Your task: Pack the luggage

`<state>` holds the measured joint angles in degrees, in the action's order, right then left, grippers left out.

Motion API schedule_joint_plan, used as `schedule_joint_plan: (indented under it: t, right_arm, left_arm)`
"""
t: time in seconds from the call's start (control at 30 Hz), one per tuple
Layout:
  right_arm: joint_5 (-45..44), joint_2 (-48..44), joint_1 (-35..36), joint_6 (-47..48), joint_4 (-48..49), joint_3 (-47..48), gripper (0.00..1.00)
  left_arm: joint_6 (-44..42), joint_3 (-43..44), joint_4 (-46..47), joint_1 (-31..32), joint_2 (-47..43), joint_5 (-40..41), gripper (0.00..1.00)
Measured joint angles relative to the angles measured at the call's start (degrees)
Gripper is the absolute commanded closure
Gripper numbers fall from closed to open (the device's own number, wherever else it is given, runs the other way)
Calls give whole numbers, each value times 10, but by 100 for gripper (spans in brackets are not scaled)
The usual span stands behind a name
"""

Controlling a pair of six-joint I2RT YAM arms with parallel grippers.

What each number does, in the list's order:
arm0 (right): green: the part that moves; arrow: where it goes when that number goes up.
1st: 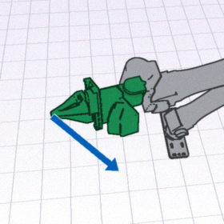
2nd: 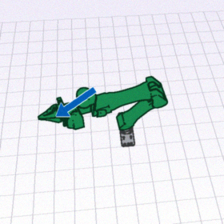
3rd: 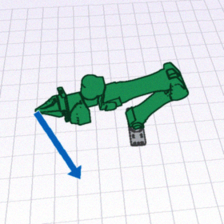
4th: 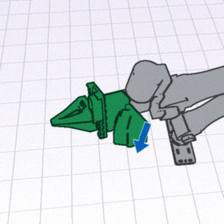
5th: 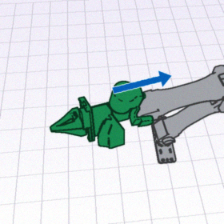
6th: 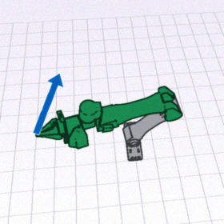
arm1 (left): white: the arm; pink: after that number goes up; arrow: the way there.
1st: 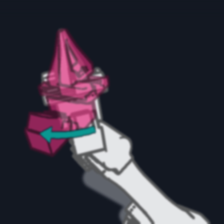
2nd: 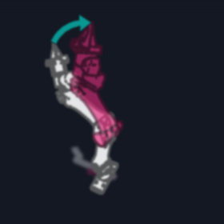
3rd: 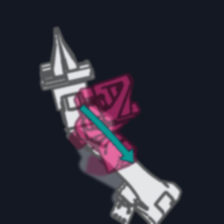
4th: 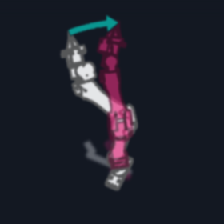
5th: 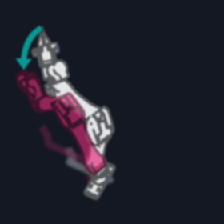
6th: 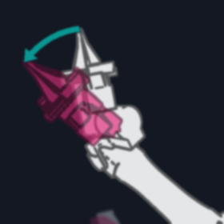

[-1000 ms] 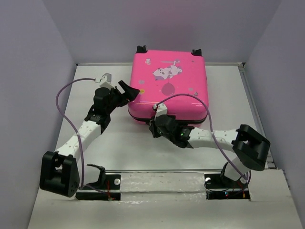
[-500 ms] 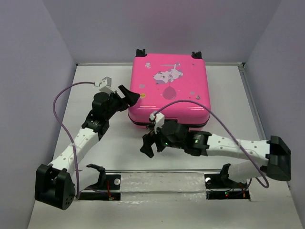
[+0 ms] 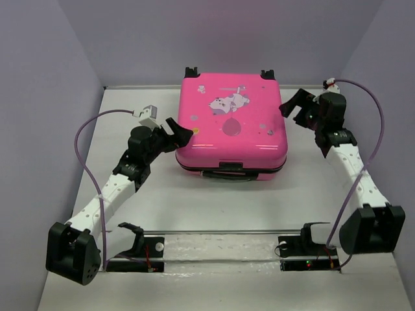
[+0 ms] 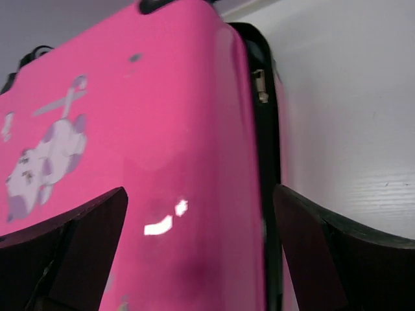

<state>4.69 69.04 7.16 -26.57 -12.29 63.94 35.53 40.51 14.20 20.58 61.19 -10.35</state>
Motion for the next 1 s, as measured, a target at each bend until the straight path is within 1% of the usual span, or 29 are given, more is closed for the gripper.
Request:
schedule_joint_plan:
  t: [0.07, 0.13, 0.2, 0.4, 0.5, 0.6, 0.7, 0.8, 0.87, 0.93, 1.0]
  right_arm:
    - [57, 53, -69, -16, 10, 0, 0]
    - [103, 97, -100, -28, 18, -1, 0]
    - [152, 138, -122, -49, 53, -2, 0]
    - [329, 205, -123, -95, 156, -2, 0]
    - [379, 240, -136, -118, 212, 6, 0]
    - [394, 282, -136, -123, 237, 40, 0]
    - [402, 343, -127, -122, 250, 106, 0]
    - [408, 438, -103, -116, 228, 235, 0]
    - [414, 488, -87, -116, 223, 305, 0]
    - [427, 513, -76, -121, 218, 346, 0]
    - [435, 520, -63, -124, 194, 383, 0]
  left_arm:
    - [-4, 0, -1, 4, 0, 2, 1]
    - [-8, 0, -1, 9, 0, 5, 1]
    - [-13, 0, -6, 16, 0, 14, 1]
    - [-33, 0, -12, 60, -1, 62, 1]
    - [-41, 0, -17, 92, -3, 95, 1]
    - [-43, 0, -21, 130, -3, 129, 1]
    - [-41, 0, -27, 168, -5, 155, 1]
    - [-36, 0, -38, 210, -12, 162, 1]
    - [-33, 0, -52, 246, -16, 162, 1]
    - [-27, 0, -71, 268, -23, 157, 1]
    - [-21, 5, -87, 282, -24, 148, 1]
